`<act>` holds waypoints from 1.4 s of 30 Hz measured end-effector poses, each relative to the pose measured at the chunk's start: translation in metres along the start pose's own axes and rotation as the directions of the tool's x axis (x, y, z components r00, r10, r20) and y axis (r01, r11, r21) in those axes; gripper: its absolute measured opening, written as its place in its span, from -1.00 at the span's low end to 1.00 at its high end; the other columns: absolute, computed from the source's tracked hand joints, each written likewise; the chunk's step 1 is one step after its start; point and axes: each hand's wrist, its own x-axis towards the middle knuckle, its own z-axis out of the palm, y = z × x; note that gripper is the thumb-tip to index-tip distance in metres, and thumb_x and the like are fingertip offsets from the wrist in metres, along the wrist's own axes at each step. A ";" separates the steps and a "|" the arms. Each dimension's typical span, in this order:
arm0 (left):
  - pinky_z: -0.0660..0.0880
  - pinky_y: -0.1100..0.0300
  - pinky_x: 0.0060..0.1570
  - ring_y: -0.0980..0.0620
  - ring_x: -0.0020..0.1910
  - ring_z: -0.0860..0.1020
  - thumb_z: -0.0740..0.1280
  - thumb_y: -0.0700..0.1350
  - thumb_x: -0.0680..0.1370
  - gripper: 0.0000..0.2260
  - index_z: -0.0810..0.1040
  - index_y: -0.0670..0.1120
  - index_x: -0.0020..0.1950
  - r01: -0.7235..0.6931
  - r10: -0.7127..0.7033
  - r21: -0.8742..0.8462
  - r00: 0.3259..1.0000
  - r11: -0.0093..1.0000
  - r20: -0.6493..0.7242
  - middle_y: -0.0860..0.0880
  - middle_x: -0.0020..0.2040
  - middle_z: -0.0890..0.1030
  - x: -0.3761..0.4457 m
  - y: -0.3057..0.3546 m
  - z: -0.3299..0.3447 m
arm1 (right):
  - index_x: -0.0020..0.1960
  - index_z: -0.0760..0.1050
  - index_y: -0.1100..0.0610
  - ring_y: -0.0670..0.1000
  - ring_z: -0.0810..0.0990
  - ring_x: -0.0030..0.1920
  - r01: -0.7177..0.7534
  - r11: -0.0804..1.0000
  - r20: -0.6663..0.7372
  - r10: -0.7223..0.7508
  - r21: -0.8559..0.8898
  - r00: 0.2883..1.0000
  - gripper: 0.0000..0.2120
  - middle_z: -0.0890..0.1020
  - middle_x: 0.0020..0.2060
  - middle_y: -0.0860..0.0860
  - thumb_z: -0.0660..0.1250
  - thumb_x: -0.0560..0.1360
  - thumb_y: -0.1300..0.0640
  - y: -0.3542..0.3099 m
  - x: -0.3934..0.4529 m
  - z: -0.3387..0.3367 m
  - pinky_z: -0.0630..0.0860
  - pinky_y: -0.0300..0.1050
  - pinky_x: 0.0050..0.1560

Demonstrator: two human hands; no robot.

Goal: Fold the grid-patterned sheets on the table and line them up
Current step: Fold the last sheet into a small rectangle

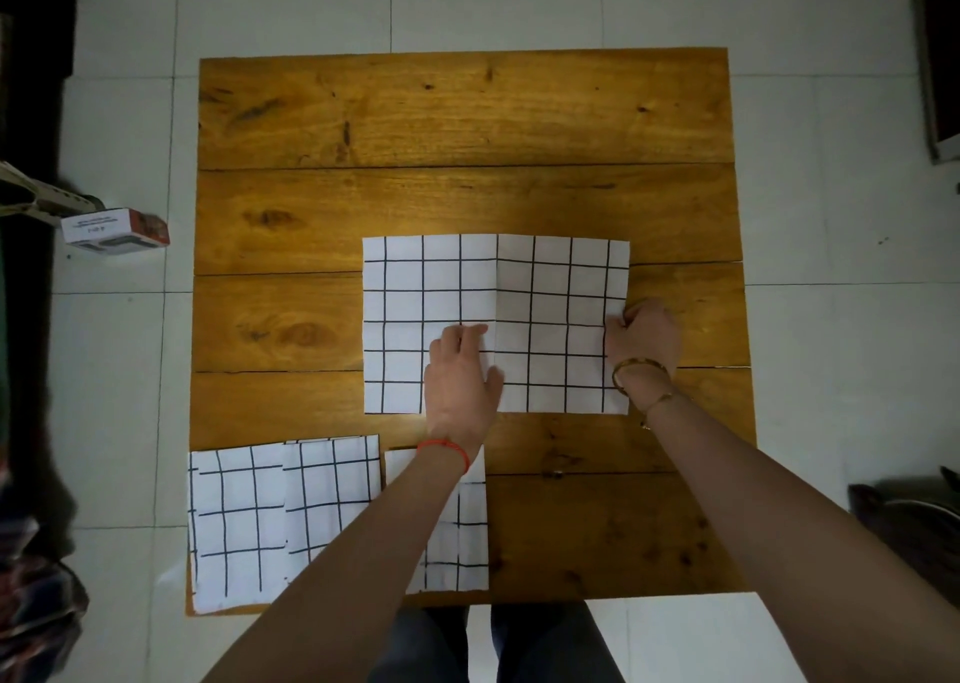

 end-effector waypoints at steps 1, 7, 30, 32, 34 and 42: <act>0.43 0.09 0.26 -0.04 0.29 0.35 0.33 -0.11 0.53 -0.56 0.37 -0.04 0.40 -0.006 0.006 0.010 1.000 1.000 0.006 -0.07 0.31 0.40 -0.001 0.000 0.000 | 0.02 0.51 0.25 0.16 0.54 0.05 -0.028 0.999 0.029 0.027 0.022 0.999 -0.78 0.59 0.02 0.19 0.30 0.51 0.09 -0.001 0.001 0.000 0.47 -0.08 -0.05; 0.43 0.04 0.23 -0.06 0.29 0.33 0.32 -0.03 0.53 -0.52 0.32 -0.03 0.43 -0.021 0.019 0.054 0.999 0.998 0.037 -0.08 0.31 0.37 -0.002 0.002 0.001 | -0.04 0.51 0.23 0.01 0.47 -0.17 -0.087 0.965 0.087 0.068 0.247 0.994 -0.86 0.51 -0.23 0.04 0.30 0.49 0.15 -0.011 -0.006 -0.013 0.33 -0.23 -0.28; 0.33 0.30 0.26 0.04 0.32 0.42 0.45 -0.16 0.39 -0.22 0.17 0.00 0.54 -0.328 0.348 -0.188 0.934 0.926 0.084 -0.01 0.37 0.43 -0.026 0.055 -0.094 | 0.48 0.04 0.00 -0.17 0.66 -0.25 0.093 0.571 0.215 -0.448 0.815 0.868 -0.29 0.63 -0.13 -0.03 0.20 0.48 0.46 -0.078 -0.092 -0.091 0.57 -0.29 -0.30; 0.40 0.33 0.08 0.01 0.17 0.53 0.33 -0.30 0.45 -0.40 0.33 -0.01 0.47 -0.312 0.323 -0.167 0.946 0.935 0.043 -0.03 0.24 0.56 -0.030 0.056 -0.111 | 0.50 0.01 -0.05 -0.03 0.69 -0.26 0.162 0.577 0.177 -0.486 0.800 0.856 -0.24 0.65 -0.13 0.06 0.20 0.48 0.46 -0.084 -0.095 -0.099 0.62 -0.16 -0.27; 0.34 0.33 -0.18 -0.06 -0.09 0.60 0.25 -0.30 0.51 -0.59 0.47 -0.07 0.34 -0.359 0.359 -0.072 0.933 0.930 -0.020 -0.08 -0.01 0.65 -0.035 0.056 -0.127 | 0.48 0.12 -0.06 0.06 0.66 -0.31 0.376 0.669 0.081 -0.546 0.641 0.834 -0.31 0.65 -0.22 0.09 0.26 0.47 0.37 -0.089 -0.094 -0.107 0.61 -0.07 -0.33; 0.43 0.09 -0.22 0.01 -0.30 0.49 0.28 -0.21 0.57 -0.90 0.59 -0.08 -0.05 -0.396 0.397 -0.153 0.917 0.905 -0.031 -0.05 -0.26 0.60 -0.063 0.061 -0.200 | -0.02 0.60 0.08 0.00 0.31 -0.05 0.751 0.658 0.091 -0.752 0.047 0.653 -0.84 0.34 -0.13 0.01 0.42 0.42 0.06 -0.088 -0.082 -0.157 0.37 -0.09 -0.08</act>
